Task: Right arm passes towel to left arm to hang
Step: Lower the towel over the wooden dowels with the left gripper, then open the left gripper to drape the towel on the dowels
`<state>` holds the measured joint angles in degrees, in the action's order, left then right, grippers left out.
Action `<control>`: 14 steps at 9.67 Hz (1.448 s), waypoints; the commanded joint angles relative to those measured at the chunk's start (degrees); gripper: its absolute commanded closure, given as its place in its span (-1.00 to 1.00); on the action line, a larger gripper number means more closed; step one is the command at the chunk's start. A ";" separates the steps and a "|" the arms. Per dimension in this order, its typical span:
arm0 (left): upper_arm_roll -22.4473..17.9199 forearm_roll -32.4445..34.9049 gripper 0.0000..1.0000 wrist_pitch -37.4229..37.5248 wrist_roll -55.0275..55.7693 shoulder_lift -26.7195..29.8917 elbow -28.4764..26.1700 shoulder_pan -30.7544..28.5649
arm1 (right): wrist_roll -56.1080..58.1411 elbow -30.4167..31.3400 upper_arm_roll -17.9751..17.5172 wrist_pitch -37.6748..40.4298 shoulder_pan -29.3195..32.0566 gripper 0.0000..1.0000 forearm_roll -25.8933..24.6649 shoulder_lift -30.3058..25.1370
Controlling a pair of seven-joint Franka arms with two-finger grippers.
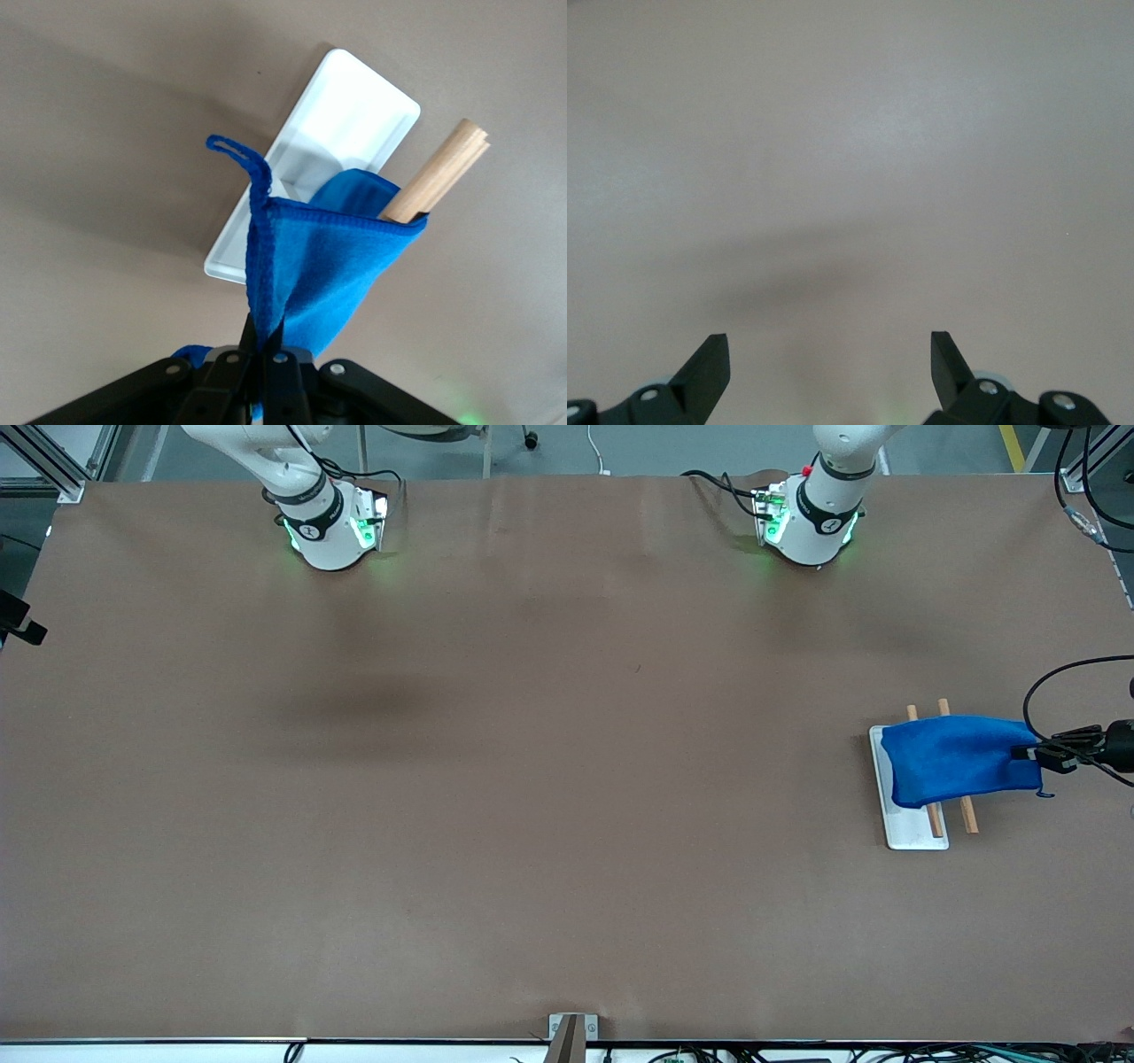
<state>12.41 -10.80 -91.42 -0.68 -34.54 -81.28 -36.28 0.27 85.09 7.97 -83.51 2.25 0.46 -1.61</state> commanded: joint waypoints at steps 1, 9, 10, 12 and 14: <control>0.33 1.48 0.98 -2.87 -3.70 -1.58 -0.64 -1.07 | -0.27 0.70 -0.32 0.54 0.39 -1.00 -1.16 -0.85; 1.12 4.91 -1.00 -5.26 -14.97 -2.12 2.96 -2.40 | 0.25 0.43 -0.67 0.72 0.13 -1.00 -1.68 -0.85; 1.21 5.00 -1.00 -5.26 -11.48 -0.11 3.05 -1.00 | 0.08 0.08 -1.19 0.81 0.04 -1.00 -1.69 -0.85; 1.21 5.26 -1.00 -5.08 -2.35 4.72 3.05 4.35 | -0.36 -0.62 -2.16 1.16 0.04 -1.00 -1.60 -0.85; 2.61 5.26 -1.00 -4.56 4.52 9.91 2.79 8.32 | -0.10 -0.62 -2.34 1.33 0.21 -1.00 -1.60 -0.76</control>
<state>14.60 -7.04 -95.81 0.63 -27.60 -76.16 -29.58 0.36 84.51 6.08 -82.86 2.18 -0.04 -1.70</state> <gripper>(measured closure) 0.000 0.000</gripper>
